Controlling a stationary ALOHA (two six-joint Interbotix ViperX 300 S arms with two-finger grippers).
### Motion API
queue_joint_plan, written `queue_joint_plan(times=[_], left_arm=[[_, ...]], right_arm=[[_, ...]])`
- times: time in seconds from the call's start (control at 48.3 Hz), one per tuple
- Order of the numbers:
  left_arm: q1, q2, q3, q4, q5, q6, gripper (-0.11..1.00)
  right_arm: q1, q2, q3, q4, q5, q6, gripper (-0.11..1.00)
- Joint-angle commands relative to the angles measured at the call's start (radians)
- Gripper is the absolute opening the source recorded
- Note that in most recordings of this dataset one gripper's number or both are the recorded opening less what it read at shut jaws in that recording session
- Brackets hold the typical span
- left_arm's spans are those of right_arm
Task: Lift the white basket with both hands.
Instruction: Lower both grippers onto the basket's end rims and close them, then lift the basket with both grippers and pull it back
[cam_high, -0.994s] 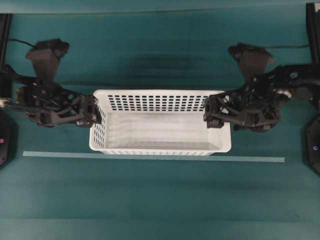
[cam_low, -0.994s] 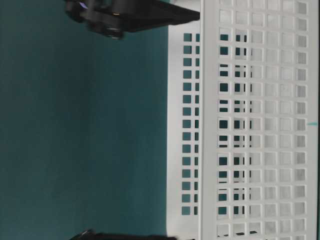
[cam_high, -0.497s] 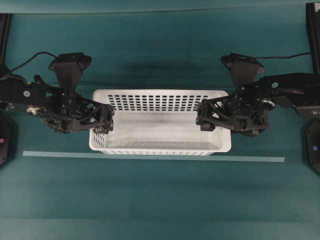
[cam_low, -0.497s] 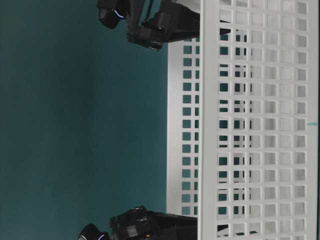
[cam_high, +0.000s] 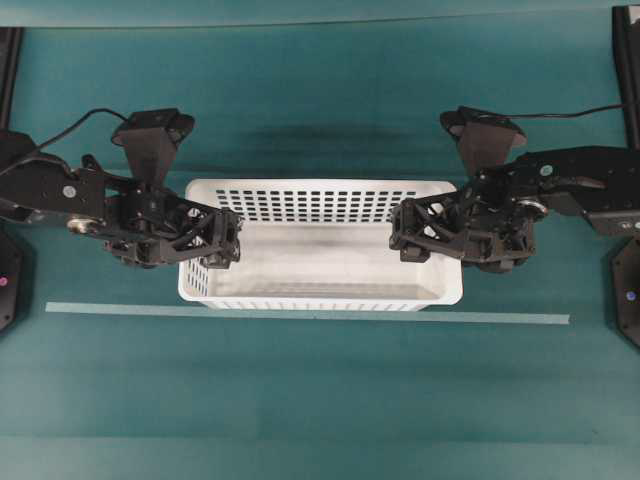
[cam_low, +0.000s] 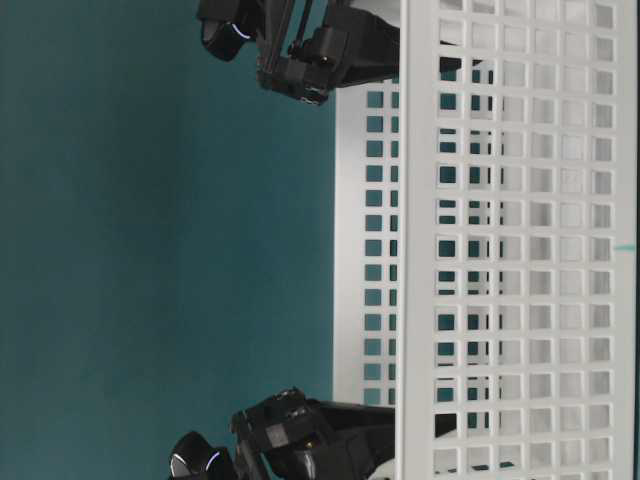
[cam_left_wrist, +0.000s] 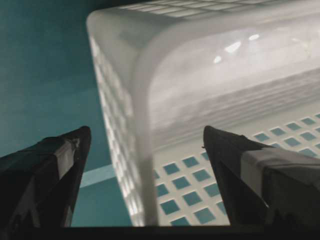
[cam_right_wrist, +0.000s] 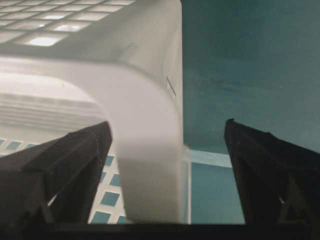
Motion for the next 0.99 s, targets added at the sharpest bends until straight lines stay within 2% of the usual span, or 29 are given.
queue_joint_plan(times=[0.0, 0.062, 0.103, 0.248, 0.31, 0.373, 0.766, 0.973], left_arm=[[-0.002, 0.020, -0.017, 0.005, -0.006, 0.000, 0.91], [-0.002, 0.021, -0.018, 0.005, -0.006, -0.002, 0.84], [-0.002, 0.020, -0.018, 0.005, -0.005, -0.002, 0.75], [-0.003, 0.021, -0.018, 0.005, -0.003, -0.008, 0.35], [-0.002, 0.020, -0.018, 0.005, -0.003, -0.021, 0.21], [-0.002, 0.020, -0.015, 0.005, -0.003, -0.026, 0.12], [-0.002, 0.015, -0.014, 0.005, -0.006, -0.020, 0.11], [0.000, -0.061, -0.043, 0.005, 0.003, -0.020, 0.11]], right_arm=[[-0.002, 0.028, -0.012, 0.003, -0.005, 0.002, 0.86], [-0.002, 0.028, -0.012, 0.003, -0.003, 0.002, 0.74], [-0.002, 0.029, -0.012, 0.003, -0.002, 0.002, 0.62], [-0.002, 0.029, -0.017, 0.003, -0.005, 0.002, 0.22], [-0.002, 0.029, -0.017, 0.003, -0.006, 0.000, 0.20], [-0.003, 0.029, -0.018, 0.003, -0.005, 0.002, 0.20], [-0.008, 0.031, -0.028, 0.003, 0.002, -0.002, 0.20], [-0.008, -0.018, -0.092, 0.003, 0.046, -0.002, 0.20]])
